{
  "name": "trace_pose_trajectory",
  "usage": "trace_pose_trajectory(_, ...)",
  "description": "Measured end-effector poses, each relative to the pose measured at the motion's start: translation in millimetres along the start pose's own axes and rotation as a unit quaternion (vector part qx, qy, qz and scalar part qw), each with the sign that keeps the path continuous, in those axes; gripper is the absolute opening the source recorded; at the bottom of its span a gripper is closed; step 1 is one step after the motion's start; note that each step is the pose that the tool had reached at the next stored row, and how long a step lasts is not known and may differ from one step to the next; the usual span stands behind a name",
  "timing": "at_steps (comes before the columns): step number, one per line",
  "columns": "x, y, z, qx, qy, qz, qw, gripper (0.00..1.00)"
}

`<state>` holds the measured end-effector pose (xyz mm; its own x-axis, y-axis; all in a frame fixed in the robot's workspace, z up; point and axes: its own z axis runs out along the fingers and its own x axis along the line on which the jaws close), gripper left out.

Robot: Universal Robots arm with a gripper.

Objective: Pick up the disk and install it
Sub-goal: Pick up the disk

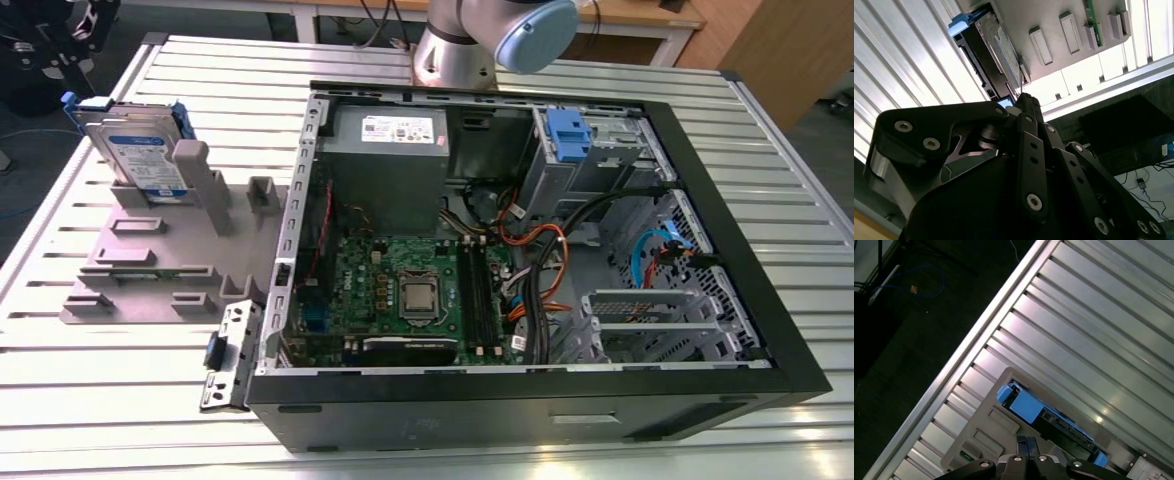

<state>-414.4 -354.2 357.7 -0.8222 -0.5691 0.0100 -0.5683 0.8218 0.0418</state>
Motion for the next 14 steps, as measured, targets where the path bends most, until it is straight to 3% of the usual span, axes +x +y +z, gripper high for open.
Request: trace_pose_trajectory(14, 0.0, 0.0, 0.0, 0.0001, 0.0004, -0.011, 0.99994, 0.11)
